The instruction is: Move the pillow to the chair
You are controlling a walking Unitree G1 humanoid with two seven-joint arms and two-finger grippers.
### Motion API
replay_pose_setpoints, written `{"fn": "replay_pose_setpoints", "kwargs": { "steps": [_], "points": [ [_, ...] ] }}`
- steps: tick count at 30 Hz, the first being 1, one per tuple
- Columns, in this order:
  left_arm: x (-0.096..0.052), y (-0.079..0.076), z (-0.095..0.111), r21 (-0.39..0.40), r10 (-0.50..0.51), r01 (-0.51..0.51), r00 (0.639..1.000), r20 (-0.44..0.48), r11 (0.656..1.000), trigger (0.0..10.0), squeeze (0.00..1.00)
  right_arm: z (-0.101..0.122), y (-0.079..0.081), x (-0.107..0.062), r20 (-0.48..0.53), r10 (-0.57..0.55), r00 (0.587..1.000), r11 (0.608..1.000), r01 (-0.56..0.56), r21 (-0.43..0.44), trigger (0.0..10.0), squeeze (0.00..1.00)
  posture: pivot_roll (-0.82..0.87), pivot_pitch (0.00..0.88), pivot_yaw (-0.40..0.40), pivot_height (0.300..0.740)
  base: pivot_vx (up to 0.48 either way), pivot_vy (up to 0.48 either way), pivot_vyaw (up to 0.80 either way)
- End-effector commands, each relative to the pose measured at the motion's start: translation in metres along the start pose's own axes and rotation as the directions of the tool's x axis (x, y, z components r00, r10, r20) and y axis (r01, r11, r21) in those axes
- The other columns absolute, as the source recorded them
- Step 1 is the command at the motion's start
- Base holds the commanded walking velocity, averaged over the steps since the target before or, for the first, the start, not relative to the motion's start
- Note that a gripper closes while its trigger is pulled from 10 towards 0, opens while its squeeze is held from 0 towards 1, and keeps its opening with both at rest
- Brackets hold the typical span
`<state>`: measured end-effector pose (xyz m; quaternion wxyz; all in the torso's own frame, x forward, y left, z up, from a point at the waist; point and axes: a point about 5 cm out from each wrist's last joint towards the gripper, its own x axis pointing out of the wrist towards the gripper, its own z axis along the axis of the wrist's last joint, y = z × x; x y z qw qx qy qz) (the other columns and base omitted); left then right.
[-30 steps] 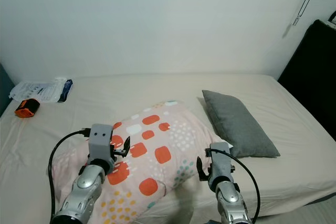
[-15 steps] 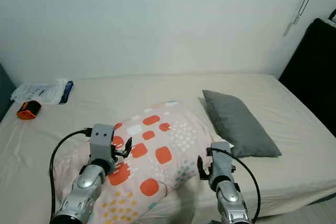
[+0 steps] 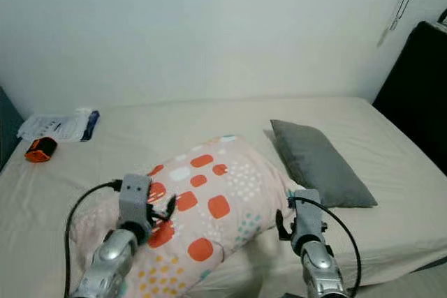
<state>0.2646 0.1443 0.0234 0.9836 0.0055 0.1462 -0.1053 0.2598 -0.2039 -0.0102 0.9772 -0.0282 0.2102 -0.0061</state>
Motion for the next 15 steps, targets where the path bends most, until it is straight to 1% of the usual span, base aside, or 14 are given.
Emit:
{"fn": "replay_pose_setpoints", "kwargs": {
  "steps": [1,5,6,7,9,15],
  "points": [
    [0.0,-0.001,0.002,0.01,-0.009,0.009,1.0,0.003,1.0,10.0,0.0,-0.003,0.001,-0.003,-0.003,0.014,1.0,1.0,-0.014,-0.01,10.0,0.0,0.05,0.0,-0.047,0.74,0.0,0.0,0.0],
    [0.0,0.002,0.0,0.016,0.025,-0.025,1.0,0.0,1.0,10.0,0.0,-0.01,0.005,-0.006,-0.017,0.03,0.999,0.999,-0.03,-0.012,10.0,0.0,0.07,0.0,-0.057,0.74,0.0,0.0,0.0],
    [0.0,0.004,0.002,0.009,0.039,-0.039,0.999,0.003,0.999,10.0,0.0,-0.012,0.009,-0.007,-0.021,0.045,0.999,0.999,-0.046,-0.013,10.0,0.0,0.07,0.0,-0.055,0.74,0.0,0.0,0.0],
    [0.0,0.004,0.002,0.009,0.039,-0.039,0.999,0.003,0.999,10.0,0.0,-0.012,0.009,-0.007,-0.021,0.045,0.999,0.999,-0.046,-0.013,10.0,0.0,0.07,0.0,-0.055,0.74,0.0,0.0,0.0],
    [0.0,0.007,0.003,0.001,0.053,-0.053,0.999,0.003,0.999,10.0,0.0,-0.014,0.017,-0.008,-0.024,0.072,0.997,0.997,-0.072,-0.019,10.0,0.0,0.07,0.0,-0.048,0.74,0.0,0.0,0.0],
    [0.002,0.009,0.004,0.004,0.072,-0.072,0.997,-0.001,0.997,10.0,0.0,-0.01,0.018,-0.005,-0.011,0.046,0.999,0.999,-0.046,0.006,10.0,0.0,0.05,0.0,-0.039,0.74,0.0,0.0,0.0]
  ]
}}
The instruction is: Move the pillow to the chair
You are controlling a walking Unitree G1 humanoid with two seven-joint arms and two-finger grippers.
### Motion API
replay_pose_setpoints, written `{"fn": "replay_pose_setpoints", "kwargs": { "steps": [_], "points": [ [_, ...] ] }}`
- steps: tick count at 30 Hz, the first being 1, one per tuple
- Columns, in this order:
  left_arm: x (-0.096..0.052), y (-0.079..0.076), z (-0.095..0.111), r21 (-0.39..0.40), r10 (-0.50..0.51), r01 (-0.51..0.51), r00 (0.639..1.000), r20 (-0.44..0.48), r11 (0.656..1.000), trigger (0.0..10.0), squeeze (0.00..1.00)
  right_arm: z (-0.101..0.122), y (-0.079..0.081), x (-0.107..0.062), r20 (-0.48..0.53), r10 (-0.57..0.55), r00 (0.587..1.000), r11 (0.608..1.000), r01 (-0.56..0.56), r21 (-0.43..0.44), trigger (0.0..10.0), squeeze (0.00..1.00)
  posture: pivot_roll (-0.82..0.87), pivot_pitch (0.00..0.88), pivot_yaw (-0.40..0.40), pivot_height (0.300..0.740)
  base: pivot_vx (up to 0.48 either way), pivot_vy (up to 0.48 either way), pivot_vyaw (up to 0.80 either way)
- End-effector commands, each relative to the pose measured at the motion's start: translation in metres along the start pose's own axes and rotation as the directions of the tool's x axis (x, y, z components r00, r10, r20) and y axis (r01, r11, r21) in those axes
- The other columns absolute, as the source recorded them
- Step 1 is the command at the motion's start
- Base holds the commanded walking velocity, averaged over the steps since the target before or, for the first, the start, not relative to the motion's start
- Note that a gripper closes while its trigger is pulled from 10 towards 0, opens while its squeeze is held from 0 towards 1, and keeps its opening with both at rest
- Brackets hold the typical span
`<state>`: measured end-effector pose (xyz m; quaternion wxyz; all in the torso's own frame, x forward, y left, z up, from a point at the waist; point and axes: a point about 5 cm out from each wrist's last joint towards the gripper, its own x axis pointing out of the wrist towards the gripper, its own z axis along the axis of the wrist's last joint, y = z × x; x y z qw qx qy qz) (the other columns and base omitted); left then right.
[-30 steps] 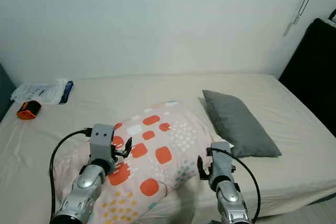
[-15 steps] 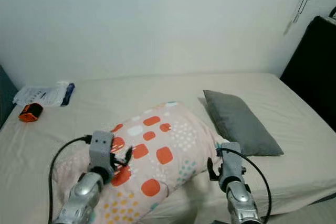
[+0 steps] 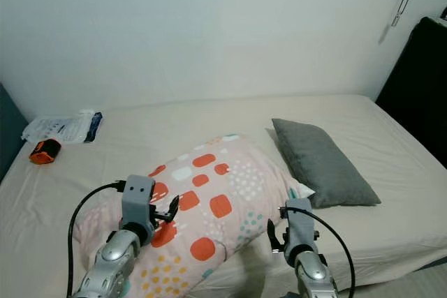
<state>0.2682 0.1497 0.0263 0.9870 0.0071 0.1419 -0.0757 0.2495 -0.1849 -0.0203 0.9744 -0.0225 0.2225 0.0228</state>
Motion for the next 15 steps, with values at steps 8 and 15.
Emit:
{"fn": "replay_pose_setpoints", "kwargs": {
  "steps": [8,15],
  "points": [
    [0.004,0.004,0.001,0.007,0.043,-0.043,0.999,-0.023,0.999,10.0,0.0,0.004,-0.01,-0.004,0.032,-0.03,0.999,1.0,0.029,0.01,10.0,0.0,0.03,0.0,-0.031,0.74,0.0,0.0,0.0],
    [0.001,0.013,-0.004,0.004,0.099,-0.099,0.994,-0.055,0.995,10.0,0.0,0.0,-0.017,-0.006,0.02,-0.113,0.993,0.992,0.112,0.059,10.0,0.0,0.03,0.0,-0.013,0.74,0.0,0.0,0.0]
  ]
}}
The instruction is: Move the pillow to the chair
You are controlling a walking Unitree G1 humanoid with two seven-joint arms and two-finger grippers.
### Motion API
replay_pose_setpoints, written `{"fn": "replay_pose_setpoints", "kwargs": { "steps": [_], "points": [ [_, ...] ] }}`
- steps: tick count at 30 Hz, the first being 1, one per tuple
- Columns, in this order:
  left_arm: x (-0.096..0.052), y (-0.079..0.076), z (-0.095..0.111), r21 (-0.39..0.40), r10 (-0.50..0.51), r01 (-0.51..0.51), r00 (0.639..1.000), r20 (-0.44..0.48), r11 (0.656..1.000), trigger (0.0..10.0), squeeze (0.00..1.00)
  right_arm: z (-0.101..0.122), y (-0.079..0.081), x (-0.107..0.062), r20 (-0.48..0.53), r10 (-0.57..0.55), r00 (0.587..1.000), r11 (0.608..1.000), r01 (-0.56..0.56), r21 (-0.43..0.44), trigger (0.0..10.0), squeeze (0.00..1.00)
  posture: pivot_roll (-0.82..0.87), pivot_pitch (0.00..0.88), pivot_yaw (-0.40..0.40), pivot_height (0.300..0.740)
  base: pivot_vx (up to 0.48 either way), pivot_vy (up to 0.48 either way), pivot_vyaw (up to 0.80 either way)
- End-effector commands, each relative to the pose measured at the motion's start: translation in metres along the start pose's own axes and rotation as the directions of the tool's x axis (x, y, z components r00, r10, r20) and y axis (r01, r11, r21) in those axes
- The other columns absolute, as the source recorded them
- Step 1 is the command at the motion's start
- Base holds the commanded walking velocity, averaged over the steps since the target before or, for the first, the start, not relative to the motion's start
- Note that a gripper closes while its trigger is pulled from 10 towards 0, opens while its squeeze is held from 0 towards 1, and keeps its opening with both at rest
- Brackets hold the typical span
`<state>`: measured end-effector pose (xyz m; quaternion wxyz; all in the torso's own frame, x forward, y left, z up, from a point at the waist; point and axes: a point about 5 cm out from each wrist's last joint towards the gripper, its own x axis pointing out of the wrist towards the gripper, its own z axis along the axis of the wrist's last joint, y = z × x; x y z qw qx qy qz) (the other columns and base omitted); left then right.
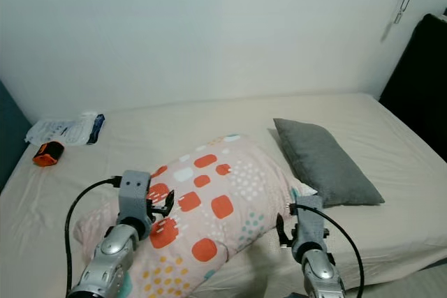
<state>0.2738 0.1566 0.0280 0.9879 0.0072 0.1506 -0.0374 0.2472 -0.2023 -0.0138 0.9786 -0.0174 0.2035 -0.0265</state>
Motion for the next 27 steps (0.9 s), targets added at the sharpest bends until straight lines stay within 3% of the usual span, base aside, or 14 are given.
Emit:
{"fn": "replay_pose_setpoints", "kwargs": {
  "steps": [1,16,27],
  "points": [
    [-0.002,0.005,-0.007,0.015,0.024,-0.024,0.999,-0.037,1.0,10.0,0.0,-0.004,0.0,-0.001,-0.015,-0.018,1.0,1.0,0.019,0.025,10.0,0.0,0.03,0.0,-0.013,0.74,0.0,0.0,0.0],
    [0.002,0.002,-0.004,-0.003,0.014,-0.014,0.999,-0.044,1.0,10.0,0.0,0.001,0.01,0.002,-0.004,0.017,1.0,0.999,-0.017,0.033,10.0,0.0,0.03,0.0,-0.007,0.74,0.0,0.0,0.0],
    [-0.007,0.011,-0.009,-0.011,0.034,-0.035,0.998,-0.044,0.999,10.0,0.0,-0.007,0.012,-0.004,-0.024,0.054,0.998,0.998,-0.053,0.046,10.0,0.0,0.05,0.0,-0.022,0.74,0.0,0.0,0.0]
  ]
}}
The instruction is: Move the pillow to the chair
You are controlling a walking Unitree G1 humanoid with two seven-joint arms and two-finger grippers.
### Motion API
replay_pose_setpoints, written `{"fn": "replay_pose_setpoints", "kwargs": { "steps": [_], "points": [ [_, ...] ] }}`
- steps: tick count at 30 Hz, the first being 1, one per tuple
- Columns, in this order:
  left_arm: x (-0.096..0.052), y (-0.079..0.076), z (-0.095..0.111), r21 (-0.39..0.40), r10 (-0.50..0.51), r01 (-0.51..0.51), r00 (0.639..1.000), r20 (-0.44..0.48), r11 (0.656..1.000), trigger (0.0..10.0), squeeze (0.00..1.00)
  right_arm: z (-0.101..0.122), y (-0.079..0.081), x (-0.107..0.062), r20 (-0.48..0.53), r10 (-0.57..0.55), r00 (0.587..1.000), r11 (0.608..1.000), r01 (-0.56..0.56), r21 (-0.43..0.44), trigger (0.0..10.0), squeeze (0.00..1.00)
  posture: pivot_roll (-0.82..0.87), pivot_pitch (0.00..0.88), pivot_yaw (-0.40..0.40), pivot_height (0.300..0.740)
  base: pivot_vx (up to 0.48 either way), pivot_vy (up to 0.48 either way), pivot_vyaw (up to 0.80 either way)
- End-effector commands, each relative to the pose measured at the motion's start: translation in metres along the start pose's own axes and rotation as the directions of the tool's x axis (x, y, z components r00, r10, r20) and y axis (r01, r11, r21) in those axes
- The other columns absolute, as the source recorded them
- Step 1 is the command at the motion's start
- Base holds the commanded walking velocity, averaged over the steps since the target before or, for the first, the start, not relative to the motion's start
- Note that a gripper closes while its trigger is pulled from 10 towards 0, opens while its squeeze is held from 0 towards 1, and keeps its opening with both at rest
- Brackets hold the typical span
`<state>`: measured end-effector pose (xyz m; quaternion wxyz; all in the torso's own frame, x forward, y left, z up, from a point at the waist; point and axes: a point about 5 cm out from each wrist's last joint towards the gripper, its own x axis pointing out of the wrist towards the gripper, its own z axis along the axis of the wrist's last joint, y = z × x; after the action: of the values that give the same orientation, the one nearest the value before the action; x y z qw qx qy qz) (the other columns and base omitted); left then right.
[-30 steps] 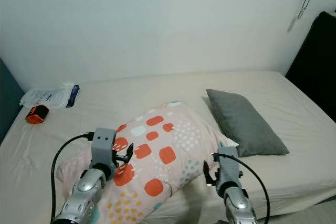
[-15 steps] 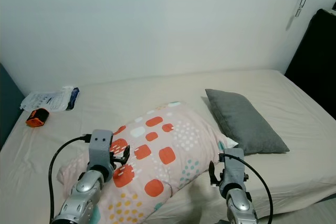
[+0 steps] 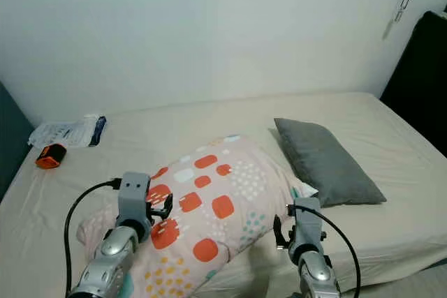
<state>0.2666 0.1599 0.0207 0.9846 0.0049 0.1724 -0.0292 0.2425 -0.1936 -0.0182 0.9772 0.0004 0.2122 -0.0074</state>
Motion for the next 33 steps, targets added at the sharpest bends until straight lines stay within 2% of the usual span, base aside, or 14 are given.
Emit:
{"fn": "replay_pose_setpoints", "kwargs": {
  "steps": [1,12,18,22,33],
  "points": [
    [-0.002,0.008,0.0,-0.004,0.02,-0.02,1.0,0.0,1.0,10.0,0.0,-0.002,0.003,-0.001,-0.007,0.009,1.0,1.0,-0.009,0.019,10.0,0.0,0.05,0.0,-0.022,0.74,0.0,0.0,0.0],
    [-0.005,0.009,-0.002,-0.01,0.013,-0.013,1.0,-0.001,1.0,10.0,0.0,-0.005,0.014,0.0,-0.027,0.076,0.997,0.995,-0.075,0.06,10.0,0.0,0.06,0.0,-0.027,0.74,0.0,0.0,0.0],
    [-0.003,0.004,0.004,-0.022,-0.014,0.015,1.0,0.025,1.0,10.0,0.0,-0.001,0.016,0.004,-0.041,0.076,0.996,0.997,-0.074,0.032,10.0,0.0,0.06,0.0,-0.024,0.74,0.0,0.0,0.0],
    [-0.007,0.001,0.002,-0.024,-0.04,0.041,0.999,0.028,0.999,10.0,0.0,-0.003,0.017,0.004,-0.049,0.069,0.996,0.992,-0.064,0.106,10.0,0.0,0.07,0.0,-0.008,0.74,0.0,0.0,0.0],
    [-0.002,-0.002,0.007,-0.023,-0.056,0.057,0.998,0.035,0.998,10.0,0.0,0.0,0.016,0.004,-0.02,0.1,0.995,0.988,-0.097,0.118,10.0,0.0,0.07,0.0,-0.005,0.74,0.0,0.0,0.0]
  ]
}}
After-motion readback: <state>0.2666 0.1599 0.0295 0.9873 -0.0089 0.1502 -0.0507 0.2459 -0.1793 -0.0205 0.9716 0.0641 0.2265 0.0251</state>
